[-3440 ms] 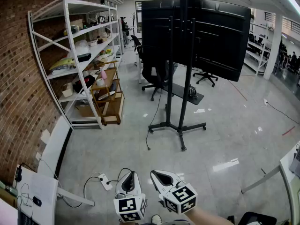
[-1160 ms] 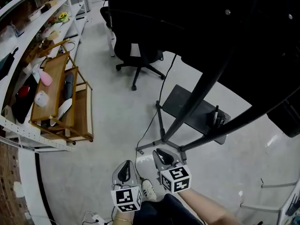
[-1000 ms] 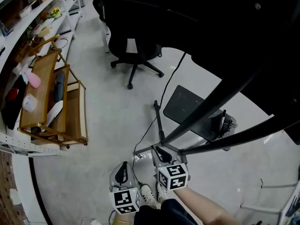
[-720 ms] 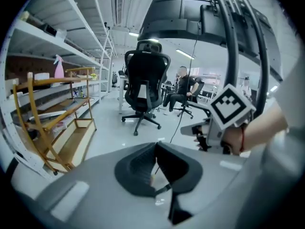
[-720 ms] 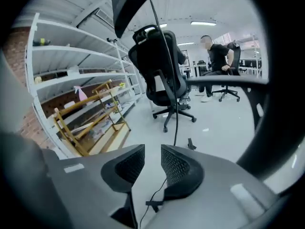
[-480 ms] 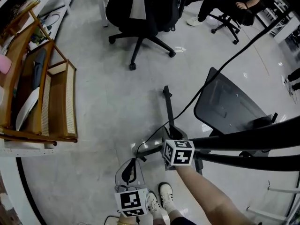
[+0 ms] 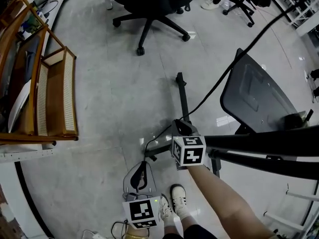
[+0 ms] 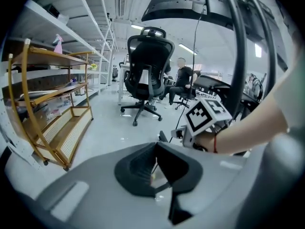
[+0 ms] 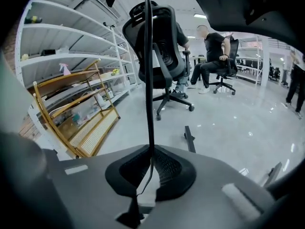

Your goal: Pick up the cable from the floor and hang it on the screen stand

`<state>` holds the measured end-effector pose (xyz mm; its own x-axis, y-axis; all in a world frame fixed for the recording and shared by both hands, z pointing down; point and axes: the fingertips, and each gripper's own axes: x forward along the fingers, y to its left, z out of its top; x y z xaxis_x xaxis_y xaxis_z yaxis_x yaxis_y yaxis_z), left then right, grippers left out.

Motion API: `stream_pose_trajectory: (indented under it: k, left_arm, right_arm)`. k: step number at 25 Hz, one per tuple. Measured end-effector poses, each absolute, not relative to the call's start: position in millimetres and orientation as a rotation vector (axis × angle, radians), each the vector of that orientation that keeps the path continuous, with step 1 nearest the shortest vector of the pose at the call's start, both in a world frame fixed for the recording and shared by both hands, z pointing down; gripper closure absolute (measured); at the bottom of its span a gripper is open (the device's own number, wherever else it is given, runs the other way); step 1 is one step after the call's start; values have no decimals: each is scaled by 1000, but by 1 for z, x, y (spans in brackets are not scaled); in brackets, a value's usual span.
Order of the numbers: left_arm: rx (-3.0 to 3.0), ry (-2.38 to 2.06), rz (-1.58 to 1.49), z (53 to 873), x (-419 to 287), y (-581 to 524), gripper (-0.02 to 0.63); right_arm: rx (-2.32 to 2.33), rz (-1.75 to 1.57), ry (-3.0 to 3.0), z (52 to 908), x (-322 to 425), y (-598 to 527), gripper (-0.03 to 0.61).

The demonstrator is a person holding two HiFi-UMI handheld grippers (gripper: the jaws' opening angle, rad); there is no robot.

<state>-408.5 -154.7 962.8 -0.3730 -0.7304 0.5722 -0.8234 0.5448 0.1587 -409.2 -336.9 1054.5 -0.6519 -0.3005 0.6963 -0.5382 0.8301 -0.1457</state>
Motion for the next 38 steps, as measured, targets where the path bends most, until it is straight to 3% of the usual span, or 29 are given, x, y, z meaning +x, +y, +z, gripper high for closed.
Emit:
stream_pose_trajectory:
  k: [9, 17, 28, 38]
  left_arm:
    - [1279, -2257, 261, 889, -396, -133, 606]
    - [1343, -2270, 228, 780, -350, -108, 606]
    - [1500, -2221, 182, 631, -267, -94, 606]
    - [1845, -2008, 147, 509, -168, -168, 606]
  right_arm:
    - [353, 507, -2409, 973, -360, -218, 558]
    - [406, 607, -2455, 836, -286, -156, 560]
    - [480, 473, -2516, 645, -199, -131, 565]
    - [796, 303, -2496, 503, -82, -196, 563]
